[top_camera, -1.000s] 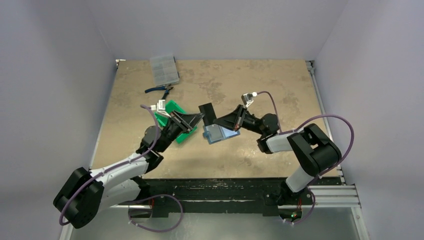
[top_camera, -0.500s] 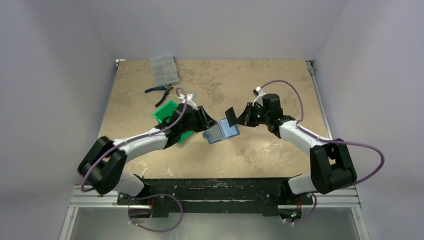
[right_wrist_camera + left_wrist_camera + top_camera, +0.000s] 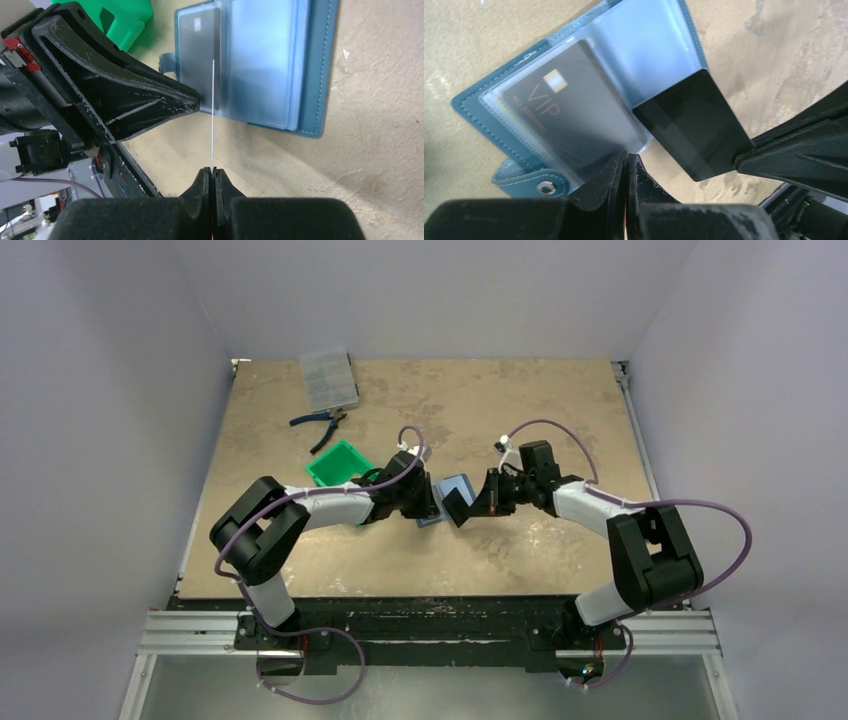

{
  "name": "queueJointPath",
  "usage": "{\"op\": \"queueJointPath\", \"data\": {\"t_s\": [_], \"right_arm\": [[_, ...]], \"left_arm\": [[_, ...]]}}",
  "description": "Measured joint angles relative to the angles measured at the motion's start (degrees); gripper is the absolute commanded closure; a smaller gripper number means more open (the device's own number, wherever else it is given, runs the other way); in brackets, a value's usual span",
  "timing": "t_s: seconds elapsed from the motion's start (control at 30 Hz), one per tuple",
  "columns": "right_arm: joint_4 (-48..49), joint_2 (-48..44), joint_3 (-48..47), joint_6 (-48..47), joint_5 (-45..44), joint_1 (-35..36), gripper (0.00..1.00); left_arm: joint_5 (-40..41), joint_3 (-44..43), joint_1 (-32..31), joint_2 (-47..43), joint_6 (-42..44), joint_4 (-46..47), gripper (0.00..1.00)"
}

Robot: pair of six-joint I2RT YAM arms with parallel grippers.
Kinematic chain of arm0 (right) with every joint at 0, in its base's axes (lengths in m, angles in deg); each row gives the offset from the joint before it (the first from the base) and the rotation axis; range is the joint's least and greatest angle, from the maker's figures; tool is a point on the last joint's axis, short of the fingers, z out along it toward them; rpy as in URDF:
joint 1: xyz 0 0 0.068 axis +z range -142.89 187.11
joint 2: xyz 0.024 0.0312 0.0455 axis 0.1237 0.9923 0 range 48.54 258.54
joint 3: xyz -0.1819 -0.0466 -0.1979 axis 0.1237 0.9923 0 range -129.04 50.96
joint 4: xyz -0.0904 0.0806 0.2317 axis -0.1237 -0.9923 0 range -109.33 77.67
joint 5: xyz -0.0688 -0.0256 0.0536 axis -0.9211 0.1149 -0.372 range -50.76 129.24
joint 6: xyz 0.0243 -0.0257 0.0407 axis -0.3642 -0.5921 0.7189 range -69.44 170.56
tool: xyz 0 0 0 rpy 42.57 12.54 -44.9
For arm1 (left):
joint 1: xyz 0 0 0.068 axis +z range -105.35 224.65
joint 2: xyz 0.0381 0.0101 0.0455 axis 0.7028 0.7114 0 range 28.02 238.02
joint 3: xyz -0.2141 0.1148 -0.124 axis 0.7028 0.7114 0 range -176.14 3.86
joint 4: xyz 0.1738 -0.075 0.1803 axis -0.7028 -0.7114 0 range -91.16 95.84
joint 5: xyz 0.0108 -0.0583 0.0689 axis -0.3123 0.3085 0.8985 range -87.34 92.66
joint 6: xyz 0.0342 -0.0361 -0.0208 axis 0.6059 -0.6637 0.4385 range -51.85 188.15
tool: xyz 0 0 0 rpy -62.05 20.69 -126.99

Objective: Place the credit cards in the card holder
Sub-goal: Insert the credit card into the card holder.

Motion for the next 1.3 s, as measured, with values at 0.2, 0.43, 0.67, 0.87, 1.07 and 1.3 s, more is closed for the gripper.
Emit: {"op": "queueJointPath", "data": {"t_s": [0.2, 0.43, 0.67, 0.87, 1.07, 1.3], "right_arm": [[0.6, 0.7, 0.8, 0.0, 1.4, -0.7, 1.00], [1.2, 3.3, 0.8, 0.0, 2.0, -0.7, 1.00], [2.6, 4.3, 0.7, 0.1, 2.8, -0.7, 1.00], [4.5, 7.8, 0.4, 0.4, 3.1, -0.7, 1.00], [6.6, 12.3, -2.7, 1.1, 4.3, -0.8, 1.00], [10.9, 16.5, -5.0, 3.5, 4.8, -0.8, 1.00]], "left_arm": [[2.1, 1.3, 0.0, 0.0, 0.1, 0.1, 1.00], [2.8, 2.5, 0.0, -0.5, 0.1, 1.7, 1.00], [3.5, 4.0, 0.0, -1.6, -0.1, 2.7, 1.00], [3.6, 4.7, 0.0, -1.9, -0.2, 3.1, 1.00], [3.5, 5.3, -0.1, -2.2, -0.5, 4.1, 1.00], [4.1, 6.1, -0.6, -2.5, -0.5, 4.8, 1.00]]}}
